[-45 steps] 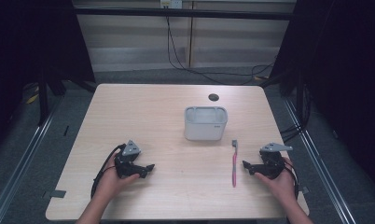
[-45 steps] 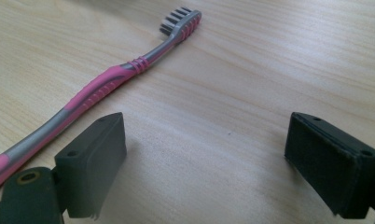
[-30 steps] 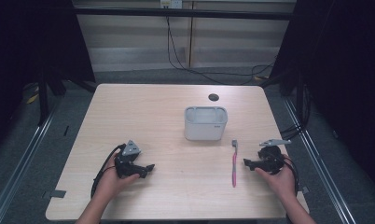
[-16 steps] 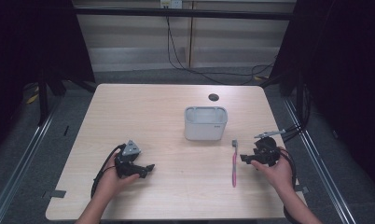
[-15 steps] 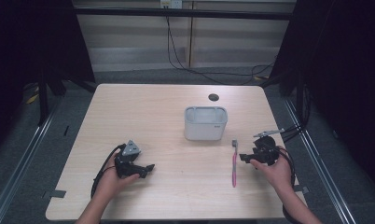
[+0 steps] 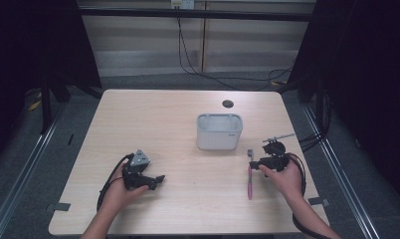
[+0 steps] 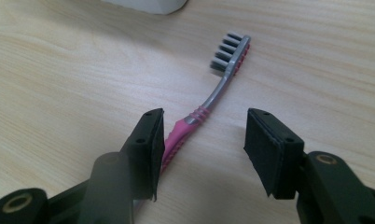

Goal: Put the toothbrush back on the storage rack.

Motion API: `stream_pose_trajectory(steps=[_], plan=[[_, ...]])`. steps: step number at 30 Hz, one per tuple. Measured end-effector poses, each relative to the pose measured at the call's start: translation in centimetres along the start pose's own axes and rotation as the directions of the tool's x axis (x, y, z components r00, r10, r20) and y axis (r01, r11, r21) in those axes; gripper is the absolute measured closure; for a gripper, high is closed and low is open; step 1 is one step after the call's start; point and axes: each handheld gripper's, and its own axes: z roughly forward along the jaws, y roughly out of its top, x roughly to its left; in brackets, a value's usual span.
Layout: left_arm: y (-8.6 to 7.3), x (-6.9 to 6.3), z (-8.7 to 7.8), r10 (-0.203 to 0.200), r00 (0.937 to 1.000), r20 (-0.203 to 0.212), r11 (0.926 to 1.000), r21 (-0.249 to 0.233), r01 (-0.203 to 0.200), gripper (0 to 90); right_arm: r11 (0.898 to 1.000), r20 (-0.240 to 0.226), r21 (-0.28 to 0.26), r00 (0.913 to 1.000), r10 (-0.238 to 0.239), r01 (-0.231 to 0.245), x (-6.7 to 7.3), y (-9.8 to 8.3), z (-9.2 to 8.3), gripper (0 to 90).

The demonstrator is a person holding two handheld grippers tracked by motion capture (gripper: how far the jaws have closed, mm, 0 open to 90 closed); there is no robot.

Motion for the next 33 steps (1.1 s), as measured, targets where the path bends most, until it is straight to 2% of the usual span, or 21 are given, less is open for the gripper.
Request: stream_pose_trajectory(steps=[5, 11, 18, 23, 26, 28, 33], plan=[[0.0, 0.0, 0.0, 0.000, 1.0000, 0.000, 1.0000, 0.000, 0.000, 15.5, 1.000, -0.004, 0.018, 0.9998, 0.021, -0.021, 0.3, 0.1, 0.6, 50.5], [0.0, 0.0, 0.0, 0.000, 1.0000, 0.000, 1.0000, 0.000, 0.000, 15.5, 0.999, 0.000, 0.038, 0.9999, 0.017, -0.017, 0.7, 0.3, 1.2, 51.5], [0.0, 0.0, 0.0, 0.001, 1.0000, 0.001, 1.0000, -0.001, -0.001, 15.5, 0.997, 0.011, 0.072, 0.9999, 0.009, -0.010, 1.1, 0.6, 1.7, 56.9], [0.0, 0.0, 0.0, 0.001, 1.0000, 0.002, 1.0000, -0.001, -0.001, 15.4, 0.996, 0.034, 0.093, 0.9994, -0.001, -0.002, 1.4, 0.8, 1.7, 63.3], [0.0, 0.0, 0.0, 0.001, 1.0000, 0.001, 1.0000, -0.001, -0.001, 15.4, 0.995, 0.040, 0.095, 0.9991, 0.011, -0.014, 1.3, 0.9, 1.7, 67.3], [0.0, 0.0, 0.0, 0.001, 1.0000, 0.001, 1.0000, -0.001, -0.001, 15.4, 0.995, 0.062, 0.101, 0.9981, 0.002, -0.008, 1.2, 0.8, 1.7, 77.3], [0.0, 0.1, 0.0, 0.001, 1.0000, 0.008, 1.0000, 0.002, -0.001, 15.4, 0.996, 0.077, 0.086, 0.9970, 0.011, -0.018, 1.0, 0.7, 1.6, 80.4]])
